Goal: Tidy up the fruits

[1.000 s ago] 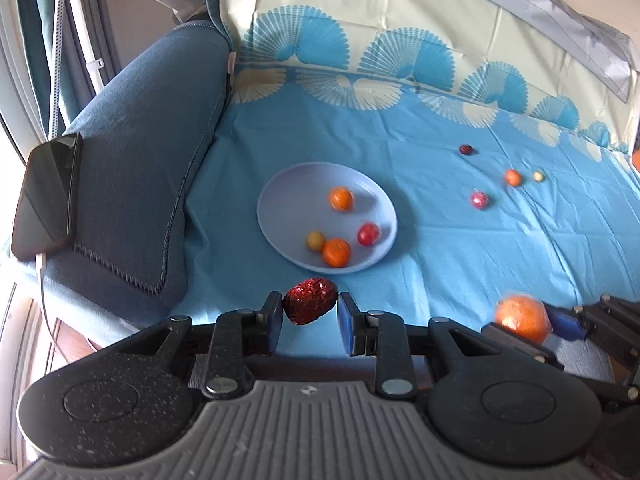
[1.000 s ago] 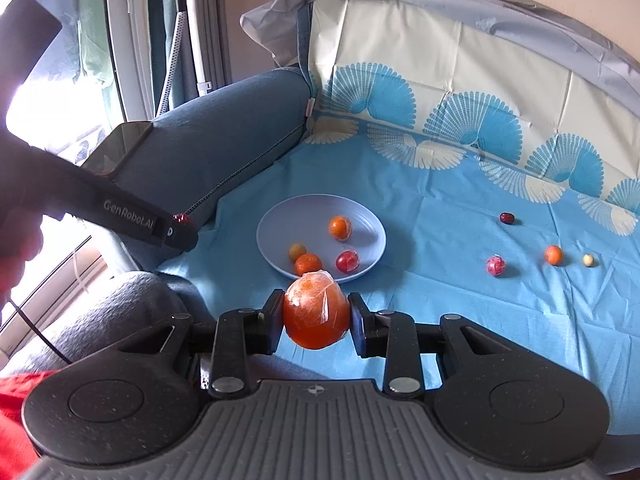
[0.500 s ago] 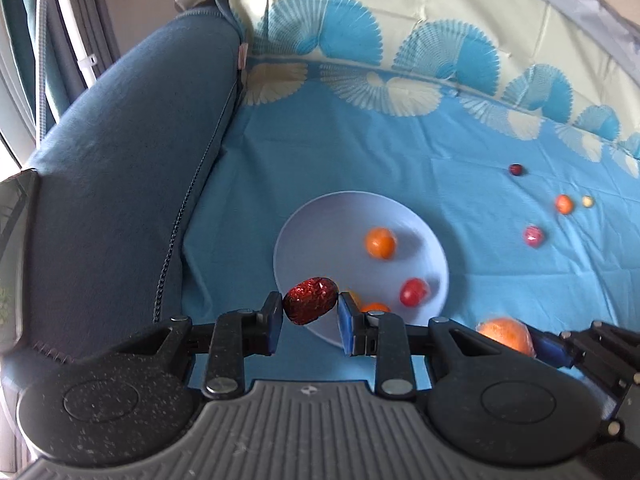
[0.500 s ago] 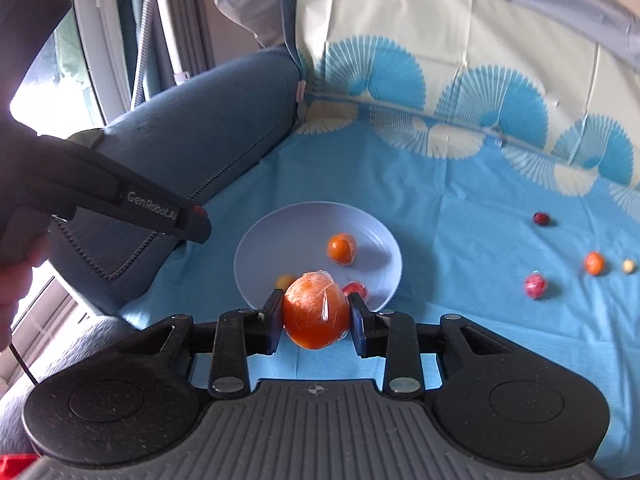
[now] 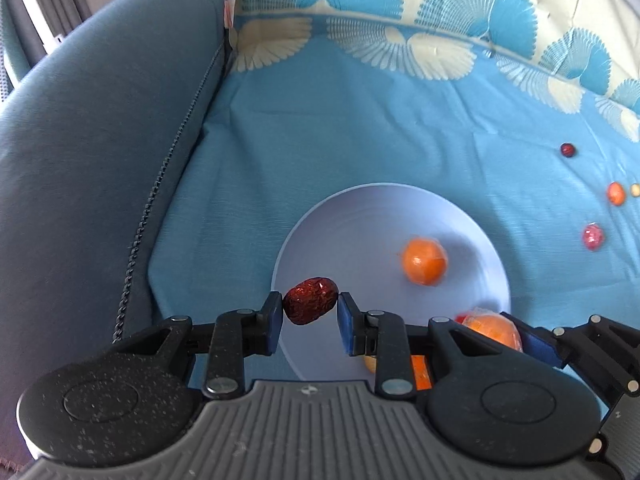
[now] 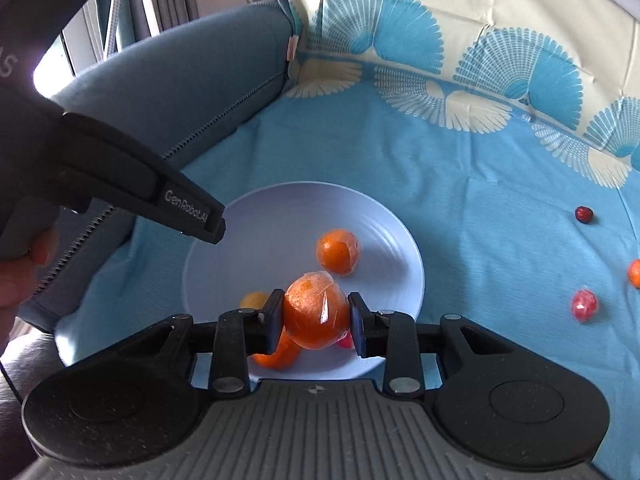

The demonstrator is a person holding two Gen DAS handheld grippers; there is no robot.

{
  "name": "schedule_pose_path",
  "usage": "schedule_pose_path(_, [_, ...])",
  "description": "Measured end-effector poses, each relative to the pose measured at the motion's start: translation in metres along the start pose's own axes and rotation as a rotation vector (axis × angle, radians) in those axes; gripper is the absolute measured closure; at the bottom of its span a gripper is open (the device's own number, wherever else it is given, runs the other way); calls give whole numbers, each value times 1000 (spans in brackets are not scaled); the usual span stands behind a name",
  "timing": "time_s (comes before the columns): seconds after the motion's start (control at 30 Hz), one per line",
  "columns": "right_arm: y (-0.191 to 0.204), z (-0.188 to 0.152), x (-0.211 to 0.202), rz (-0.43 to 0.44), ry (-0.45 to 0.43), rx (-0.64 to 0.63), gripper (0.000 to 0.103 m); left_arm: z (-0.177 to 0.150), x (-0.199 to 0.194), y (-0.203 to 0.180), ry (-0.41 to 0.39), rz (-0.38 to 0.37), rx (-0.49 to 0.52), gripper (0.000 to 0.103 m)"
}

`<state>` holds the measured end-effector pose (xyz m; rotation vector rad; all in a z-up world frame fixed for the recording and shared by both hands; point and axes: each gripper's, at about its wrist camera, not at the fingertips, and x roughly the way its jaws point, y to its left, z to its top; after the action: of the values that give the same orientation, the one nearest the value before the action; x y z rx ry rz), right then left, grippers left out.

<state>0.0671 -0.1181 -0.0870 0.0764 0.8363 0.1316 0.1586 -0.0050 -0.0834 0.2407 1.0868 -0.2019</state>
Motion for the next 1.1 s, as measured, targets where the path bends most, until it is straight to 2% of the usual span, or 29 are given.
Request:
schedule_pose_path(0.23, [-7, 1, 31, -22, 28, 11, 68, 10, 24, -4, 6, 19, 11, 69])
schedule_pose_path(0.3, [-9, 2, 35, -14, 28, 10, 67, 13, 24, -4, -10, 6, 9, 48])
schedule_pose_path(0.33, [-9, 3, 37, -18, 19, 7, 65, 13, 23, -4, -26, 3, 0, 20])
schedule_pose_path(0.37, [-9, 3, 38, -21, 10, 0, 52, 14, 21, -3, -37, 12, -10, 0])
schedule_pose_path(0.4, [-9, 5, 39, -23, 11, -7, 35, 13, 17, -2, -55, 28, -21, 0])
schedule_pose_path(0.47, [-10, 9, 33, -30, 1, -8, 25, 12, 11, -3, -62, 34, -8, 0])
schedule_pose_path(0.6, [-6, 5, 6, -26, -3, -29, 10, 0, 1, 0, -8, 50, 11, 0])
schedule_pose_path(0.73, [-1, -7, -28, -15, 30, -25, 5, -22, -19, 7, 61, 34, -18, 0])
schedule_pose_path(0.9, [2, -21, -65, 25, 94, 74, 1, -55, -50, 9, 119, 41, -27, 0])
schedule_pose_path(1.1, [6, -35, -106, -15, 90, 143, 1, -89, -95, 8, 95, 59, -29, 0])
